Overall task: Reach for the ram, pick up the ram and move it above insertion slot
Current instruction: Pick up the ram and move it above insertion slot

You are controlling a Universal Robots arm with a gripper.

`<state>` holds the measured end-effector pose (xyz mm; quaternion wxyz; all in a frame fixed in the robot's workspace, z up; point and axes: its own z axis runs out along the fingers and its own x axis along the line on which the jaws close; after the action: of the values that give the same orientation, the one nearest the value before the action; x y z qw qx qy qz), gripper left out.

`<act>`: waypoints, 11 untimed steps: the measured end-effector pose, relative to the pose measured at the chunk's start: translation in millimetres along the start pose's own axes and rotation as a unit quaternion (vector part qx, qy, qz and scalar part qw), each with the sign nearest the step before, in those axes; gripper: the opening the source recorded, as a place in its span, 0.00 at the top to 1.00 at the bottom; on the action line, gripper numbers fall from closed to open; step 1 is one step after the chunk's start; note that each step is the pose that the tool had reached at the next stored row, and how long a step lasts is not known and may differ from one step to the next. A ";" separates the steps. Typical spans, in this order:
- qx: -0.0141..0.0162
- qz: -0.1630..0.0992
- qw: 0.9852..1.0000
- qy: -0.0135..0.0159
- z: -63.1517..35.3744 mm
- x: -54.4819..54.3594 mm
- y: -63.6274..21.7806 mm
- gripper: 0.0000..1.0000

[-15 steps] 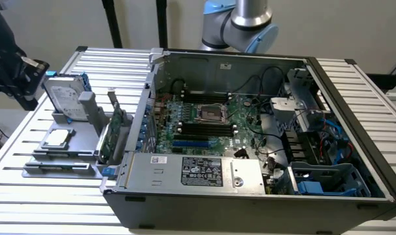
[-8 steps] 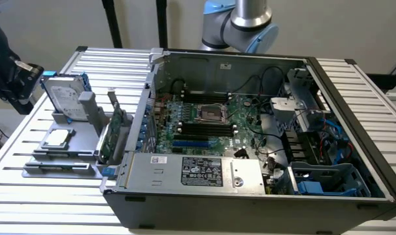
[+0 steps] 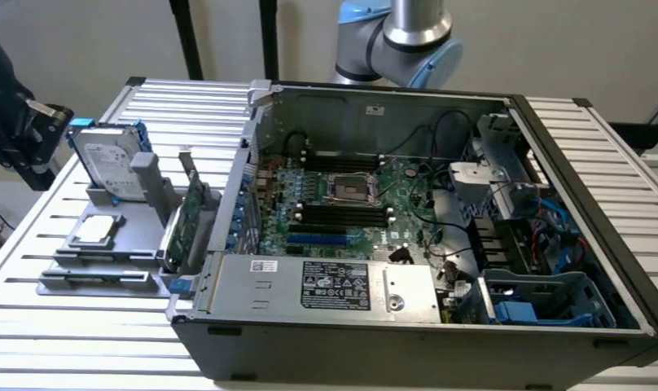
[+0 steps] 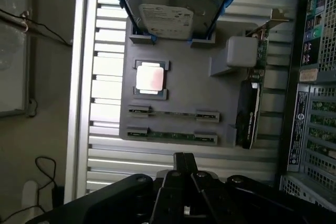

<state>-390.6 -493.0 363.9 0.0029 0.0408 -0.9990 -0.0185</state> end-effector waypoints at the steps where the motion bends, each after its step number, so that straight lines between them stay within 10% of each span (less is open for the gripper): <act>1: 0.000 -0.009 1.000 0.000 0.0 0.0 0.0 0.89; 11: 0.000 -0.100 0.995 0.004 0.1 0.0 0.0 0.89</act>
<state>-390.6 -493.0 363.8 0.0048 0.1409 -0.9898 -0.0181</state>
